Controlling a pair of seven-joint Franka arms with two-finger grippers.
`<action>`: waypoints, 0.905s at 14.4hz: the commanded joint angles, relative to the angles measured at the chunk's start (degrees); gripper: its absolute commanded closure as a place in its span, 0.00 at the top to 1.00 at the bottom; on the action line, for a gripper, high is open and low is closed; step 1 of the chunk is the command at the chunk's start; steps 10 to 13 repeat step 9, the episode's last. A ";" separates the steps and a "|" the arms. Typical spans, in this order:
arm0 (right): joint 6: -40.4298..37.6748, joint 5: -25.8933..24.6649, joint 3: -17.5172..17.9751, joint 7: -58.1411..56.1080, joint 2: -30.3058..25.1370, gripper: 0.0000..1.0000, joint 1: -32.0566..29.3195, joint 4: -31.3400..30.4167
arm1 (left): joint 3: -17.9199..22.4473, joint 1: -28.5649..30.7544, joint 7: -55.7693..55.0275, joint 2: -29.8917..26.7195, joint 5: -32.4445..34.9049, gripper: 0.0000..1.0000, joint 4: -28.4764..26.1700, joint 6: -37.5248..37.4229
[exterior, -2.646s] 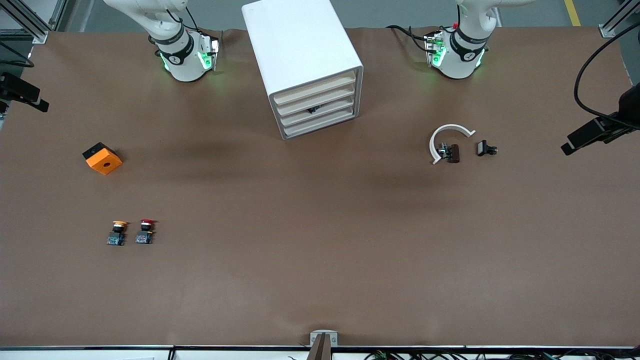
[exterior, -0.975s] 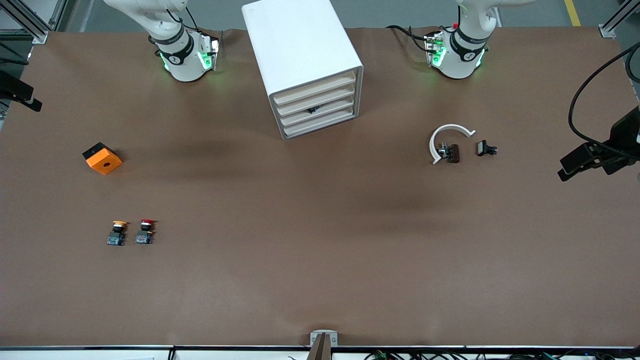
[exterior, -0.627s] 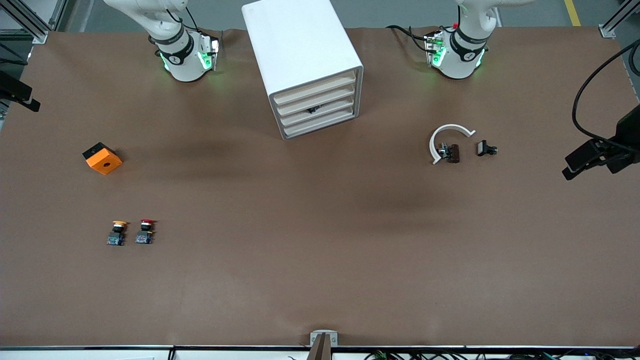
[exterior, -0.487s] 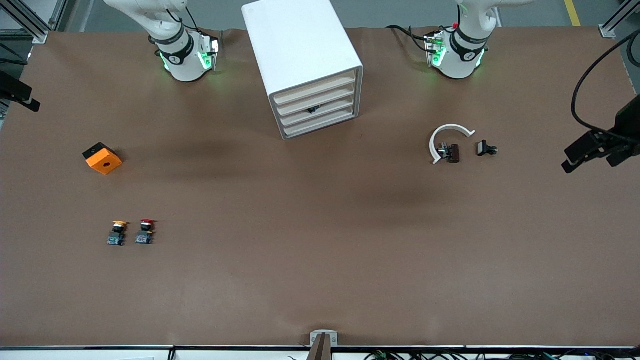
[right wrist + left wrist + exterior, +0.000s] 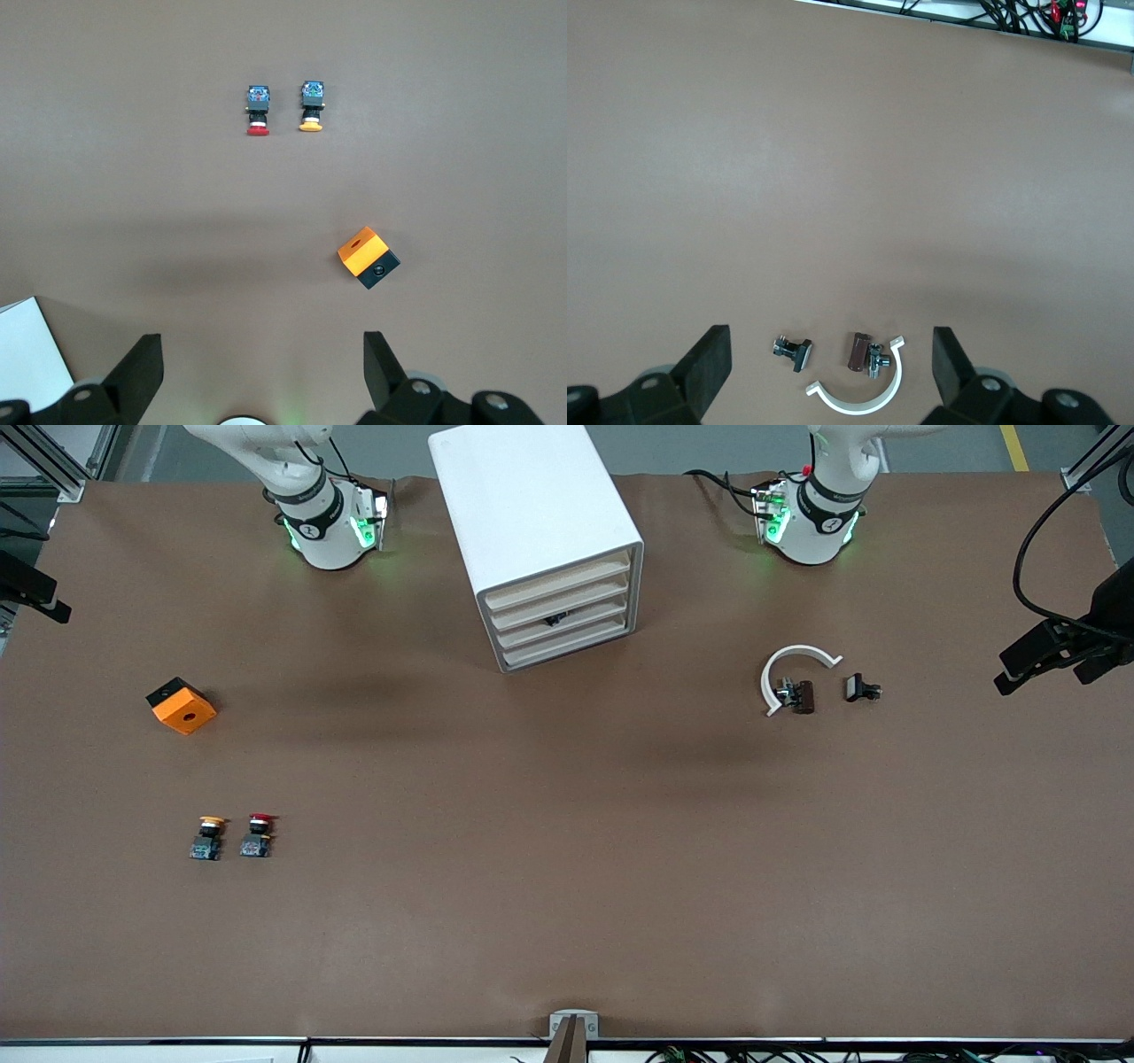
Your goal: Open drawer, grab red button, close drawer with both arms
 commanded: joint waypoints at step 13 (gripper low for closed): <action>0.46 -0.89 0.62 2.44 -2.00 1.00 -0.43 -1.49 | -0.19 0.37 4.17 -0.26 -0.41 1.00 -0.26 -0.43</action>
